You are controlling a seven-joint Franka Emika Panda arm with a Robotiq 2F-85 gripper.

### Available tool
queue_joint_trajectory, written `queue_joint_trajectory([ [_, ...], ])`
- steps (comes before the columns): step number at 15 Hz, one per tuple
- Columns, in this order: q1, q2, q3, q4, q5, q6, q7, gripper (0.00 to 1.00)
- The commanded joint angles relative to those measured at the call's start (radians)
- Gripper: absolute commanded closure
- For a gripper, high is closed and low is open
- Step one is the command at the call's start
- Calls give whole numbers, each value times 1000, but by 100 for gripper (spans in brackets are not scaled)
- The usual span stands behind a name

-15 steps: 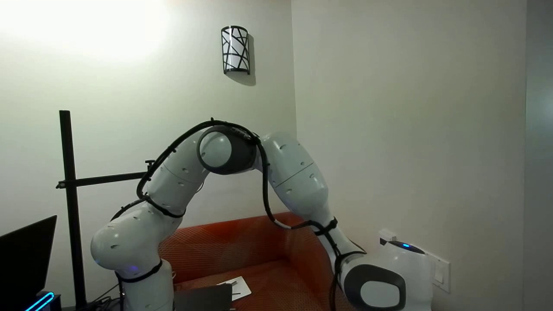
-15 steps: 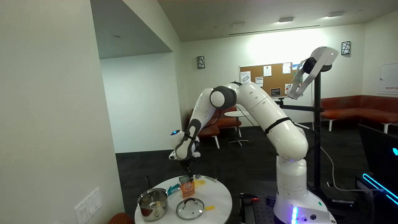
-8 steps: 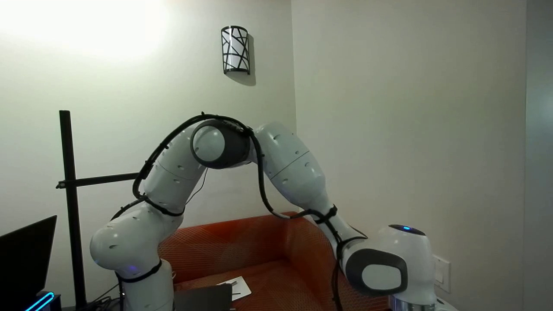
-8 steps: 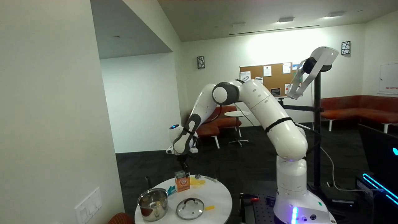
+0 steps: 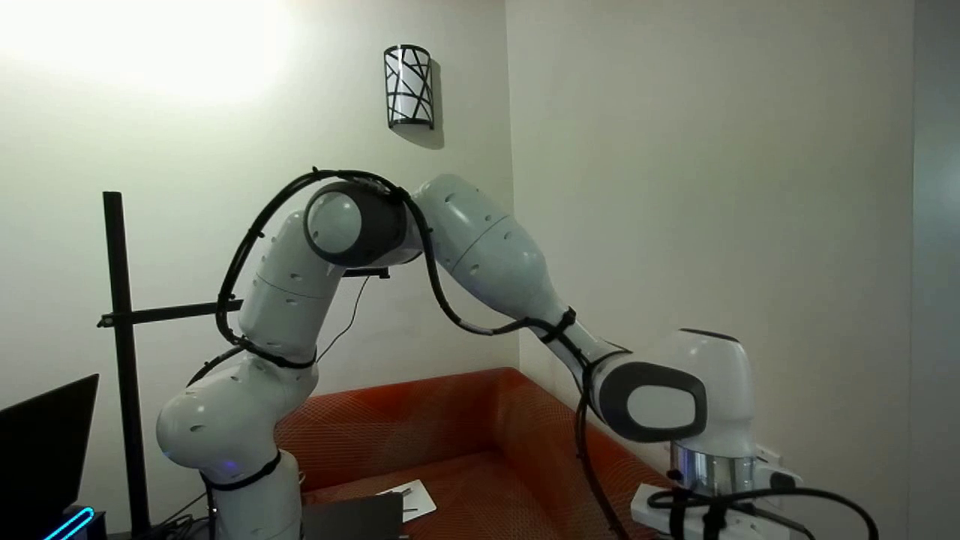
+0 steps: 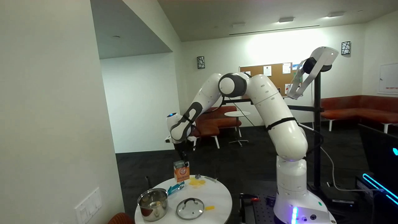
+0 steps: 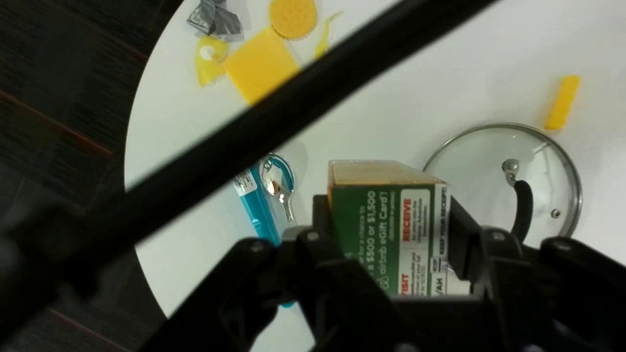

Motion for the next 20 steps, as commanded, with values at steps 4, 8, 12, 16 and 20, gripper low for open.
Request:
queue_joint_trajectory([
  [4, 59, -139, -6, 5, -73, -165, -87, 70],
  [8, 110, -175, -4, 9, -170, -199, -125, 70],
  [12, 156, -187, 4, 8, -249, -194, -151, 70],
  [16, 201, -181, 11, 8, -341, -181, -177, 70],
  [20, 240, -172, 14, 12, -474, -172, -182, 70],
])
